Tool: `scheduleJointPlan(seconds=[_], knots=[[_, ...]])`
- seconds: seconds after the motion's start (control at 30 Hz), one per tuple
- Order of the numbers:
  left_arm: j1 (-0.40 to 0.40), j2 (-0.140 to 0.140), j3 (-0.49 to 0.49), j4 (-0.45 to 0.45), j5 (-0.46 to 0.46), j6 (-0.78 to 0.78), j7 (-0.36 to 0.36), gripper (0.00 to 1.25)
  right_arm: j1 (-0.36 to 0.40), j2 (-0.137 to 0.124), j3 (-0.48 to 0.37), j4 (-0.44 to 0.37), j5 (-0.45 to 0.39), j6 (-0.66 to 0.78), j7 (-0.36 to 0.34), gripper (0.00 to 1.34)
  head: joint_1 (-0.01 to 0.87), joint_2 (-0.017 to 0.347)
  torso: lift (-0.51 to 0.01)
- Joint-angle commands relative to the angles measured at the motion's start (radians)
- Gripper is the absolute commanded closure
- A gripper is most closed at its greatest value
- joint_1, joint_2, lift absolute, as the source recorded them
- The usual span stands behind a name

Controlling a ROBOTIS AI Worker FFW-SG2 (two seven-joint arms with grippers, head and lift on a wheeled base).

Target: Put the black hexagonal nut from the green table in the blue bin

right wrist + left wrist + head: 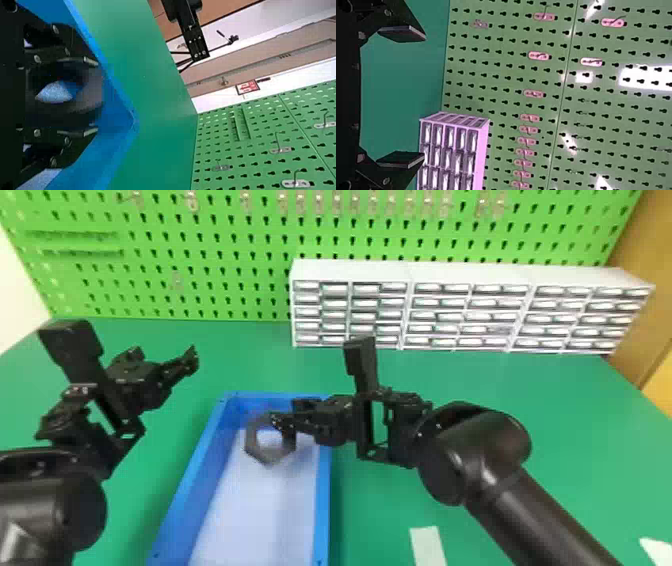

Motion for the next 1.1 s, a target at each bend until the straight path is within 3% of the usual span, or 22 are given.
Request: scheduleJointPlan(seconds=[0.0, 0.5, 1.07], knots=[[0.000, 0.000, -0.002, 0.000, -0.002, 0.001, 0.000, 0.22, 0.000, 0.000, 0.000, -0.001, 0.001, 0.001, 0.000, 0.55, 0.666, 0.032, -0.100], [-0.003, 0.000, 0.000, 0.000, 0.000, 0.001, 0.000, 0.22, 0.000, 0.000, -0.018, -0.004, 0.023, -0.001, 0.000, 0.53, 0.666, 0.032, -0.100], [0.000, 0.000, 0.003, 0.000, 0.000, 0.001, 0.000, 0.22, 0.100, 0.007, -0.258, -0.066, 0.230, -0.060, -0.001, 0.53, 0.666, 0.032, -0.100]])
